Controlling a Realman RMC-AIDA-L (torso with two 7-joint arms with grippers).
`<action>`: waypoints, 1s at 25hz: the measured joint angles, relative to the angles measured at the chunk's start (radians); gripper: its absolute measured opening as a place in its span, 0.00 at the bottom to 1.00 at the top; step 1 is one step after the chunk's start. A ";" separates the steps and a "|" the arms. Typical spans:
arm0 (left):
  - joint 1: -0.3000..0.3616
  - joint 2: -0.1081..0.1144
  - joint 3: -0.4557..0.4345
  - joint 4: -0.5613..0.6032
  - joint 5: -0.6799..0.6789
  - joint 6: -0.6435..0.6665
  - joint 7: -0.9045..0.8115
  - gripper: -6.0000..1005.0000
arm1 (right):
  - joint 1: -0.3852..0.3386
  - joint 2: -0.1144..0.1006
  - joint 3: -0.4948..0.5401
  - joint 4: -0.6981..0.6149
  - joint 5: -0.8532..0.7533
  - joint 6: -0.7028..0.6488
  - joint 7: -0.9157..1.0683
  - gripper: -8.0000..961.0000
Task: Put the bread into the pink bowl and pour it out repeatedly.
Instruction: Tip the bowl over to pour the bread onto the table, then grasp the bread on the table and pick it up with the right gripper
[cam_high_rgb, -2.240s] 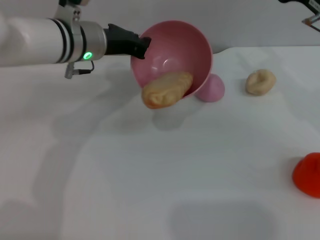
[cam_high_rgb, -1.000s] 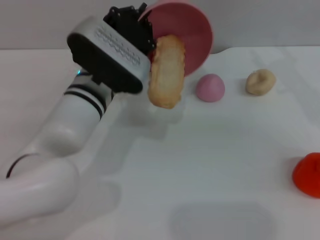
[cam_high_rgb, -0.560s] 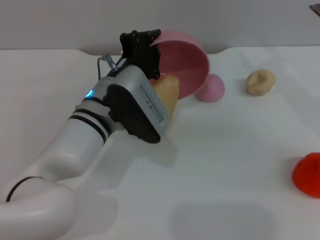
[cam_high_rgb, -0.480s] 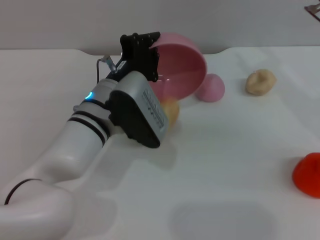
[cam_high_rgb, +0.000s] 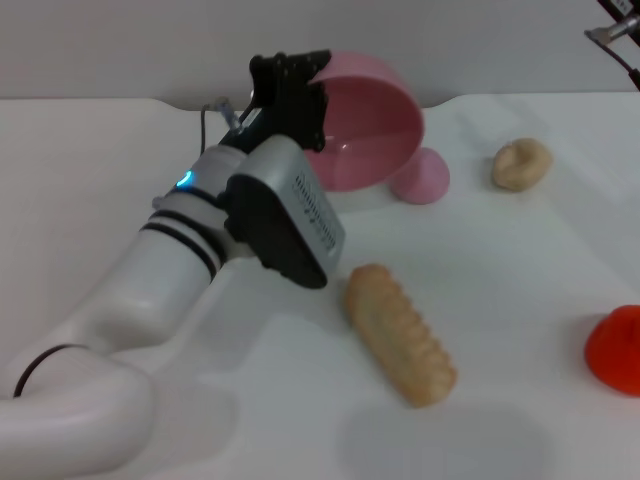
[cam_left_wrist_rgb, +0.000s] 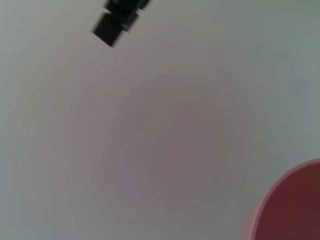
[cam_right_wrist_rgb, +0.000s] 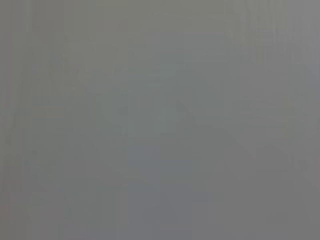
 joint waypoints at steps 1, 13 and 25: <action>-0.002 0.000 -0.001 0.000 0.000 0.000 -0.004 0.09 | 0.000 0.000 0.001 0.006 0.000 0.000 0.000 0.74; -0.152 0.002 -0.262 -0.003 0.000 0.260 -0.393 0.09 | 0.003 -0.007 0.074 0.152 0.065 -0.006 -0.002 0.74; -0.373 0.015 -0.967 -0.023 -0.004 1.159 -0.480 0.09 | 0.063 -0.014 0.146 0.329 0.065 -0.137 0.018 0.74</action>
